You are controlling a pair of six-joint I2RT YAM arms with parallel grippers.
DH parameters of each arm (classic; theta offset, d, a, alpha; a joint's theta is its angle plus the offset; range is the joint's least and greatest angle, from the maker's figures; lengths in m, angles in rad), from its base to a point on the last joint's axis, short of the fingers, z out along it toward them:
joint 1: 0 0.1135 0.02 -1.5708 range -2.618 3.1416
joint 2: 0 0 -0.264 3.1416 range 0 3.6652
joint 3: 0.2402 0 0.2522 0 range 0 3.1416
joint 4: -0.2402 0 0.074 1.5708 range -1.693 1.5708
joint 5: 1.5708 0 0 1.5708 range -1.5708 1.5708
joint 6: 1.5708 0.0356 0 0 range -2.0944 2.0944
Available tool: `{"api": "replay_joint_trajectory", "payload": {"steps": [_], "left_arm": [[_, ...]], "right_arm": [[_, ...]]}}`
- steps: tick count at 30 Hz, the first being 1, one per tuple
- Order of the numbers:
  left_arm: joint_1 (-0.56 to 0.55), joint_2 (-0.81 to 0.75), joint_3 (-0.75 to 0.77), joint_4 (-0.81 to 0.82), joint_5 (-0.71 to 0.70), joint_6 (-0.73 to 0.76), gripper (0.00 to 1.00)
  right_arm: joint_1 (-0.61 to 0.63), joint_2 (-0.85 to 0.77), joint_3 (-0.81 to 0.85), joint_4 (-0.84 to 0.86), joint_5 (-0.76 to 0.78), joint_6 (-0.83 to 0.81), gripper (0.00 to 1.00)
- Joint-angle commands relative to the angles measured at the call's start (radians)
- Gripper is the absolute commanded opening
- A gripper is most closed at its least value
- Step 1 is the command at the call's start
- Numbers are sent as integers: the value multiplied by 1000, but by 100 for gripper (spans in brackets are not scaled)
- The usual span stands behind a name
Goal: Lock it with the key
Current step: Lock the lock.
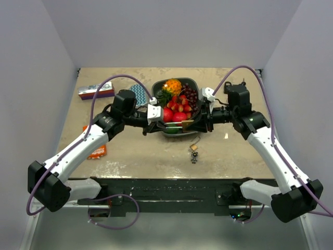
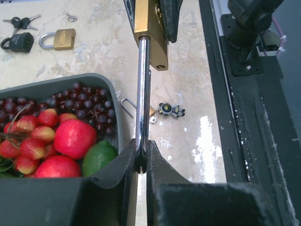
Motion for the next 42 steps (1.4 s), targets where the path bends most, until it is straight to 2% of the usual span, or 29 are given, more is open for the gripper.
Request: {"api": "replay_joint_trajectory", "payload": {"steps": [1, 3, 11, 15, 23, 36, 42], "left_arm": [[-22, 5, 40, -29, 81, 10, 3], [-31, 11, 52, -33, 92, 10, 0], [-48, 29, 81, -32, 121, -8, 0], [-57, 35, 94, -1, 124, -56, 0], [-115, 68, 127, 115, 118, -136, 0], [-177, 129, 216, 486, 114, -392, 0], [-178, 138, 252, 526, 91, -414, 0]], "right_arm": [[11, -56, 31, 135, -5, -22, 0], [17, -57, 30, 133, -4, -40, 0], [39, -62, 26, 98, 10, -149, 0], [51, -59, 23, 107, 10, -149, 0], [111, -36, -20, 214, 9, -106, 0], [226, 23, -98, 314, 13, -98, 0], [229, 61, -84, 276, 12, -117, 0]]}}
